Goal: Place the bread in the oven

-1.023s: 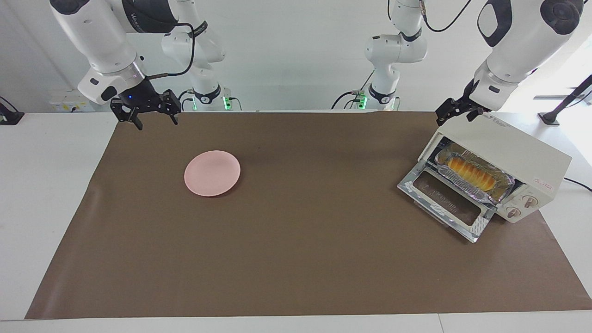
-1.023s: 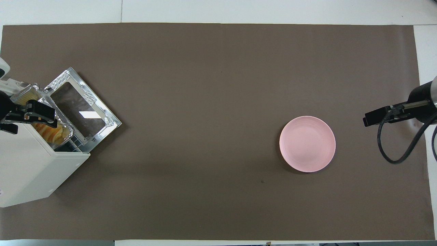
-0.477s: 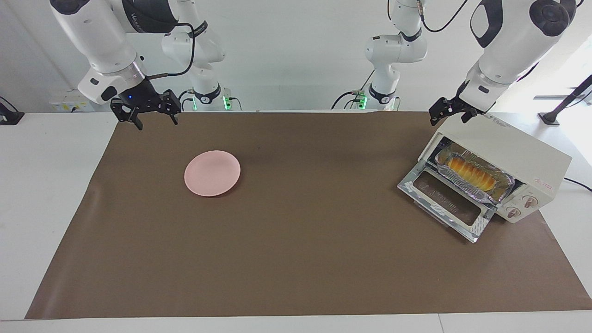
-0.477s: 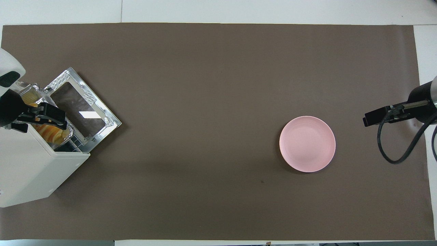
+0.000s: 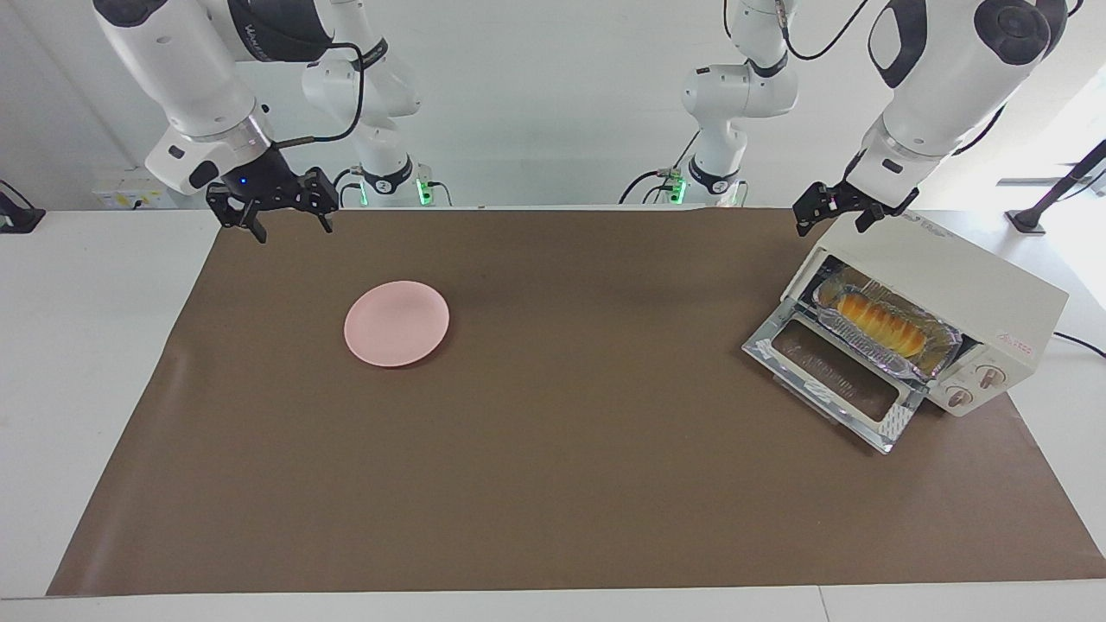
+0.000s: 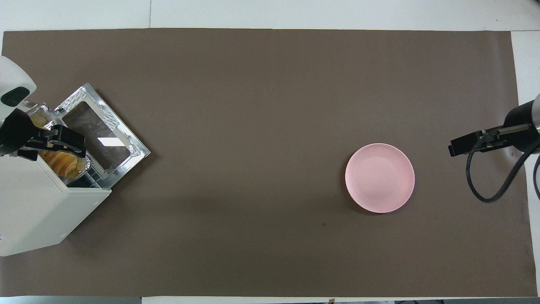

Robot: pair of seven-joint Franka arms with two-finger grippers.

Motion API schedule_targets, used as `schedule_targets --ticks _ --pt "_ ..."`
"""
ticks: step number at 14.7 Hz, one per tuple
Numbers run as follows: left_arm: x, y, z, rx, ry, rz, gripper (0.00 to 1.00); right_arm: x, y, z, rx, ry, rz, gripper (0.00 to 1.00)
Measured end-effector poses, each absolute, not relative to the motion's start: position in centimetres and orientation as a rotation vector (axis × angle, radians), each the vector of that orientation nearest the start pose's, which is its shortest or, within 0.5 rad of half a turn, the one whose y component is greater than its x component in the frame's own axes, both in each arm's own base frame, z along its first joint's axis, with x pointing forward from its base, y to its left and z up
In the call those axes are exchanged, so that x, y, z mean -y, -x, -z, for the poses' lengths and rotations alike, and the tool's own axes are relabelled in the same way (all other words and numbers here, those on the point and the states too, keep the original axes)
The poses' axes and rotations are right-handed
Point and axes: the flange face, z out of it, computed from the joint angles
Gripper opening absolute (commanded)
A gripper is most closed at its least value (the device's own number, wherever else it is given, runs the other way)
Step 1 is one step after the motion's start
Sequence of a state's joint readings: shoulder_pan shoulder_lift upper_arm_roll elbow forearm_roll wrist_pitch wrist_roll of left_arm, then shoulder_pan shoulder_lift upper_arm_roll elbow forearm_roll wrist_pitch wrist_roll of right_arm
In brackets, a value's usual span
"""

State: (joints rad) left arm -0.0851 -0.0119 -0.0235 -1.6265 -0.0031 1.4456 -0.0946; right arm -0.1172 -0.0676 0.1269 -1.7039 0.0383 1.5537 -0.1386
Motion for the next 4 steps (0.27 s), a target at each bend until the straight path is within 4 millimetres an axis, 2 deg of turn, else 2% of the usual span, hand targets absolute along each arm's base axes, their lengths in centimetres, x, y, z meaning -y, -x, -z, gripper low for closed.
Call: schedule_targets --ticks 4 --pt "6.05 -53.4 -59.69 -0.02 3.144 -0.234 1.0 -1.13 -52.85 -59.69 0.227 3.096 -0.126 1.0"
